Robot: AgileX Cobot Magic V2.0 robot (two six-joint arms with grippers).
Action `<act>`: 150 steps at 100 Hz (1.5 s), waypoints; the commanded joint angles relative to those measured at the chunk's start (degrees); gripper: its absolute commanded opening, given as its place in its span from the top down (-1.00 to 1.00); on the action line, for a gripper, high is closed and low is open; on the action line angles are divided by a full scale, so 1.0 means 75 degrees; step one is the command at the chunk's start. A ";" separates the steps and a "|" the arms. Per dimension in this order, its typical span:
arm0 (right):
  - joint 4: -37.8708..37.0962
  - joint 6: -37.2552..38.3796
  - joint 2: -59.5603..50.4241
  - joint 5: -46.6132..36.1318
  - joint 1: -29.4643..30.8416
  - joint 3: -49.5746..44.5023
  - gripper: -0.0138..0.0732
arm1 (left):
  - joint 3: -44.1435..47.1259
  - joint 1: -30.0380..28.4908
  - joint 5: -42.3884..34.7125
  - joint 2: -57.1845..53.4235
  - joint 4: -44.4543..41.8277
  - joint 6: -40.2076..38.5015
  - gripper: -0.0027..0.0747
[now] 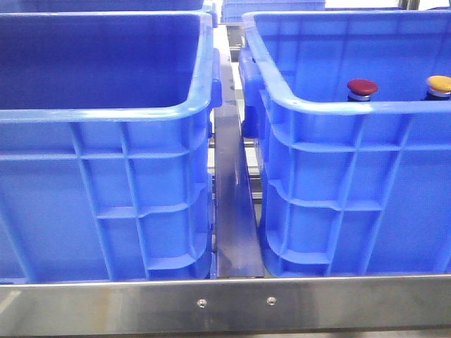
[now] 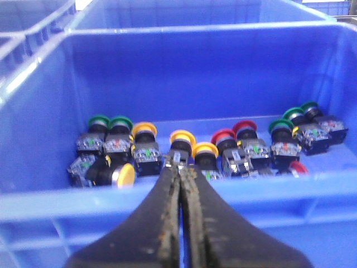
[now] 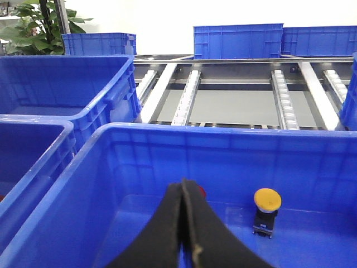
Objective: Pick red and yellow buttons and place in box
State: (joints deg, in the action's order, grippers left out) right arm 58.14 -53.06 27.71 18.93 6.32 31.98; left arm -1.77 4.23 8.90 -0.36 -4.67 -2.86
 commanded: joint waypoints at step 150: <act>0.0161 -0.0059 0.0012 -0.0248 0.0014 0.0202 0.92 | 0.0591 -0.0278 -0.2087 -0.0225 0.0569 -0.0036 0.98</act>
State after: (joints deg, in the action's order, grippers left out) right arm 58.14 -53.09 27.71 18.97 6.32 31.98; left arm -0.02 2.35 -2.22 -0.36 -0.94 -2.86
